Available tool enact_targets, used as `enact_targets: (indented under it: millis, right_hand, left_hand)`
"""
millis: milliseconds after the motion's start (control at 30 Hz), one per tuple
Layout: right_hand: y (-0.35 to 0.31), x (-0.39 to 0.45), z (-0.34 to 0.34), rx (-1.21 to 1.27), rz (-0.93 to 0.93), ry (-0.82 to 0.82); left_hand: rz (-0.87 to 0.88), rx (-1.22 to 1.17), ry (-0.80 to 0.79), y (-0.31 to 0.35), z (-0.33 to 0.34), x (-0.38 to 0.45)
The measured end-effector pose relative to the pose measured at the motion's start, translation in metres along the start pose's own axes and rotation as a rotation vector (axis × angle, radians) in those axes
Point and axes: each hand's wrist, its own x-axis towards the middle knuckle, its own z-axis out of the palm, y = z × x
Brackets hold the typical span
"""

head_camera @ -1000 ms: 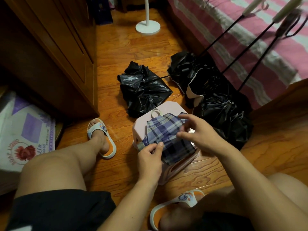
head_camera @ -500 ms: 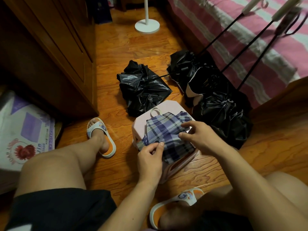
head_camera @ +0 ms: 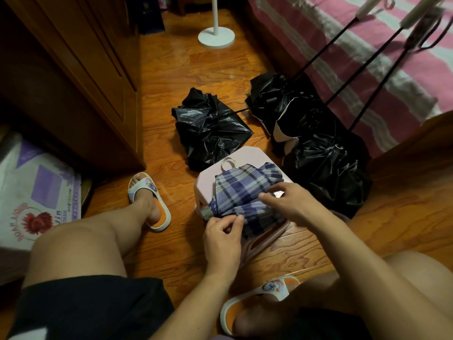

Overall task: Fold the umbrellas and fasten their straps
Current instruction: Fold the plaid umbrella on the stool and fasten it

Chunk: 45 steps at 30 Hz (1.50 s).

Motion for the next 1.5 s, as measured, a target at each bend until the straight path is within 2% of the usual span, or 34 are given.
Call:
enact_targets:
  millis: [100, 133, 200, 267, 333, 400, 467, 567, 633, 733, 767, 867, 900, 933, 1000, 1067, 1100, 1167, 1200, 1300, 1400, 1467, 1500]
  right_hand:
    - [0.002, -0.001, -0.007, -0.11, 0.029, 0.121]
    - [0.004, 0.0, -0.01, -0.041, 0.01, 0.085]
    - [0.005, -0.004, -0.017, 0.081, -0.089, -0.114]
    - [0.009, -0.005, -0.022, -0.104, -0.278, -0.24]
    - [0.015, 0.004, -0.019, -0.201, -0.425, -0.092]
    - [0.018, 0.013, -0.019, -0.051, -0.488, 0.064]
    - [0.019, 0.021, -0.019, 0.143, -0.445, 0.073]
    - [0.018, 0.029, -0.02, 0.248, -0.394, 0.043]
    - [0.014, 0.032, -0.019, 0.319, -0.398, 0.023]
    - [0.001, 0.042, -0.014, 0.396, -0.383, 0.021]
    - [-0.004, 0.048, -0.011, 0.396, -0.372, 0.086]
    - [-0.013, 0.064, -0.006, 0.337, -0.278, 0.401]
    - [-0.013, 0.065, -0.007, 0.303, -0.223, 0.443]
    - [-0.013, 0.063, -0.008, 0.253, -0.167, 0.435]
    - [-0.003, 0.059, -0.008, 0.054, -0.037, 0.316]
    - [0.011, 0.05, -0.002, -0.121, 0.088, 0.107]
    - [0.018, 0.044, 0.002, -0.118, 0.154, -0.02]
    - [0.026, 0.028, 0.009, 0.011, 0.296, -0.228]
    - [0.028, 0.022, 0.012, 0.085, 0.328, -0.272]
    - [0.031, 0.023, 0.017, 0.45, 0.302, -0.184]
    - [0.023, 0.032, 0.015, 0.824, 0.193, -0.126]
    - [0.009, 0.035, 0.014, 1.015, 0.114, -0.159]
    - [0.001, 0.037, 0.013, 1.097, 0.071, -0.18]
  left_hand:
    - [-0.042, -0.061, 0.009, 0.003, 0.002, -0.004]
    - [-0.054, -0.07, 0.013, 0.003, 0.002, -0.004]
    - [-0.078, -0.08, 0.015, 0.003, 0.001, -0.002]
    - [-0.097, -0.088, 0.016, 0.003, 0.0, 0.002]
    - [-0.106, -0.089, 0.008, 0.004, 0.0, 0.005]
    - [-0.092, -0.069, -0.003, 0.005, -0.002, 0.008]
    - [-0.036, -0.025, -0.004, 0.006, -0.005, 0.009]
    - [0.058, -0.001, -0.01, 0.011, -0.011, 0.011]
    - [0.115, 0.016, -0.111, 0.013, -0.014, 0.019]
    - [0.302, 0.237, -0.202, 0.017, -0.014, 0.046]
    - [0.3, 0.245, -0.186, 0.019, -0.015, 0.057]
    - [0.152, 0.129, -0.129, 0.032, -0.017, 0.098]
    - [0.118, 0.165, -0.135, 0.034, -0.017, 0.111]
    - [0.08, 0.214, -0.158, 0.036, -0.016, 0.125]
    - [0.023, 0.32, -0.207, 0.029, -0.012, 0.15]
    - [0.002, 0.471, -0.227, 0.016, -0.01, 0.169]
    - [-0.007, 0.55, -0.224, 0.009, -0.011, 0.175]
    - [-0.025, 0.611, -0.162, 0.001, -0.02, 0.173]
    - [-0.033, 0.582, -0.116, -0.001, -0.027, 0.166]
    - [0.108, 0.504, -0.041, -0.001, -0.046, 0.127]
    - [0.348, 0.508, -0.33, 0.015, -0.047, 0.081]
    - [0.505, 0.751, -0.482, 0.015, -0.034, 0.07]
    - [0.512, 0.821, -0.476, 0.012, -0.026, 0.071]
